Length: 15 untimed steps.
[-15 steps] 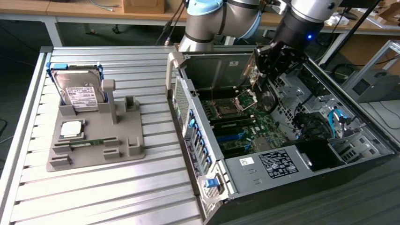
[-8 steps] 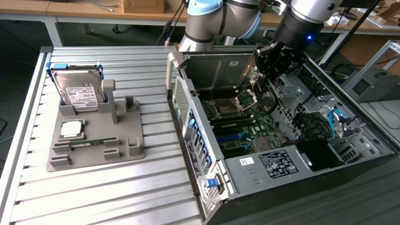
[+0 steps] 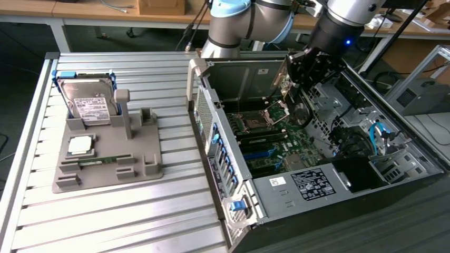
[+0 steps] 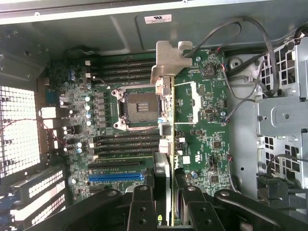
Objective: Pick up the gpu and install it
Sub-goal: 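Insert the gpu into the slot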
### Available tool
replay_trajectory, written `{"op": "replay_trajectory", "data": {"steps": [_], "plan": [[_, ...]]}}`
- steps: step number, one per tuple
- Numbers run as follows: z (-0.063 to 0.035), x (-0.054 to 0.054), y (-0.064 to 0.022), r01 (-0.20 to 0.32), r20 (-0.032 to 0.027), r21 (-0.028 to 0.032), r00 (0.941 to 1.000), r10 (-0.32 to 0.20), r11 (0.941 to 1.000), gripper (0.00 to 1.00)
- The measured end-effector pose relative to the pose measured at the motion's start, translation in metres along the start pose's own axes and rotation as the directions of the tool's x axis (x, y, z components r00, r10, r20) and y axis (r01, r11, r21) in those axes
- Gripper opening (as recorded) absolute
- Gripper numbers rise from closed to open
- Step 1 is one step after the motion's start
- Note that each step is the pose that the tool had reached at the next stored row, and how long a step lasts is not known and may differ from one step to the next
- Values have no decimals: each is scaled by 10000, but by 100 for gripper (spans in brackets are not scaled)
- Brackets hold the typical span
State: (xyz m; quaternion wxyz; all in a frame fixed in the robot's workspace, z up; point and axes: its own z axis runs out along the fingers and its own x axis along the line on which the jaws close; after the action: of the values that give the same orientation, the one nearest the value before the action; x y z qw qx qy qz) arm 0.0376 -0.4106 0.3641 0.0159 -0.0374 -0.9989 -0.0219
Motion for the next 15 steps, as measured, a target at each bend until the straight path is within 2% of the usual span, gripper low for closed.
{"op": "replay_trajectory", "data": {"steps": [11, 14, 15], "plan": [[2, -1, 0, 269, -12, 9, 9996, -269, 9996, 27], [3, -1, 0, 421, -18, 14, 9991, -421, 9991, 27], [4, -1, 0, 611, -27, 19, 9981, -610, 9981, 27]]}}
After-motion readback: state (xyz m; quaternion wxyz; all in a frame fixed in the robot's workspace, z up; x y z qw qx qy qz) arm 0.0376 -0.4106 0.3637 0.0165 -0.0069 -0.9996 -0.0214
